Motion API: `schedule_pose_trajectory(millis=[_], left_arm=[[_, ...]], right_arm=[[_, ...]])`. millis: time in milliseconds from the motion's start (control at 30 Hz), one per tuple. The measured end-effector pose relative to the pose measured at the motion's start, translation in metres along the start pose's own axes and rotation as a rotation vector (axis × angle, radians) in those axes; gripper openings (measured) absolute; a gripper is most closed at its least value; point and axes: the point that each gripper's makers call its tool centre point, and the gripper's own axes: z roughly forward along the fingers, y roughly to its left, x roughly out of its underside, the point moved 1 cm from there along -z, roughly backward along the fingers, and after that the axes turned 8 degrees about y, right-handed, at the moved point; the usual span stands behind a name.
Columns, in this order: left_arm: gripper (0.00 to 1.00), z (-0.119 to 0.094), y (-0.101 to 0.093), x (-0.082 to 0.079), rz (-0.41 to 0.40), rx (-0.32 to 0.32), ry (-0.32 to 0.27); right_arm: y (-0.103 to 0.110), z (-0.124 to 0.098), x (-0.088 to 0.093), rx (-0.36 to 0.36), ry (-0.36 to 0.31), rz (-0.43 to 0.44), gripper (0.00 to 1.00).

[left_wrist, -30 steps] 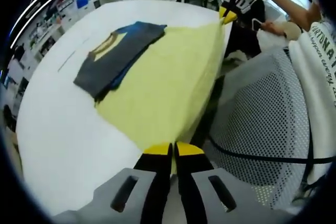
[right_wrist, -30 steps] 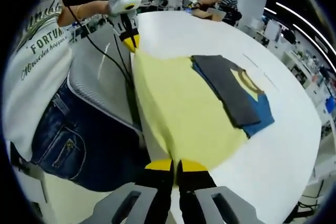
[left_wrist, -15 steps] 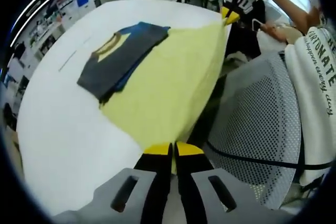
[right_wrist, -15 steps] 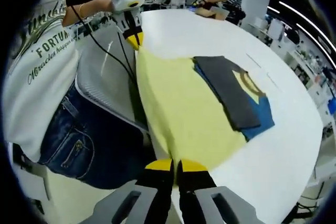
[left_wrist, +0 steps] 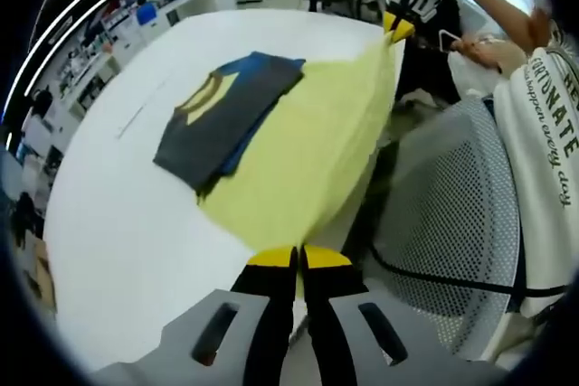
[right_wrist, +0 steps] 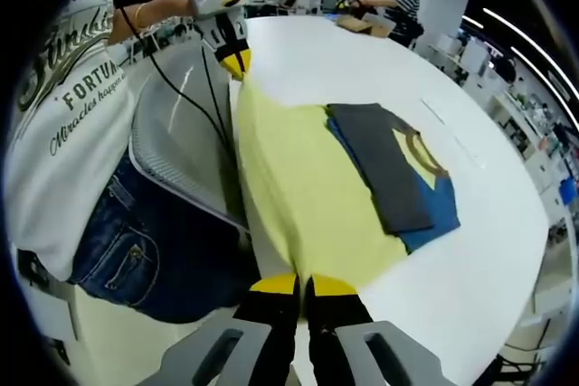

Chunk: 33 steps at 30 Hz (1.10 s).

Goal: Fold the garment on the visible template until the final outline fits inside the template.

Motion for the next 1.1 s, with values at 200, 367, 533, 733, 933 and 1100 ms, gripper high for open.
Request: schedule_pose_trajectory(millis=[200,367,533,733,933,1100], left_arm=[[0.0,-0.003,0.021,-0.015,0.028,-0.07,-0.036],[0.0,-0.006,0.038,-0.027,0.022,-0.112,-0.067],[0.0,-0.004,0.052,-0.036,0.063,-0.149,-0.087],[0.0,-0.004,0.069,-0.048,0.079,-0.197,-0.106],[0.0,-0.004,0.084,-0.057,0.072,-0.229,-0.118],[0.0,-0.006,0.097,-0.061,0.067,-0.267,-0.124]], right_arm=[[-0.021,0.0,-0.006,0.073,-0.004,-0.023,0.0],[-0.04,-0.002,-0.012,0.13,-0.001,-0.038,0.0],[-0.056,0.0,-0.017,0.168,0.003,-0.045,0.0],[-0.073,0.001,-0.023,0.207,-0.021,-0.052,0.0],[-0.09,0.0,-0.029,0.252,-0.044,-0.042,0.0],[-0.105,-0.001,-0.037,0.308,-0.061,-0.059,0.0]])
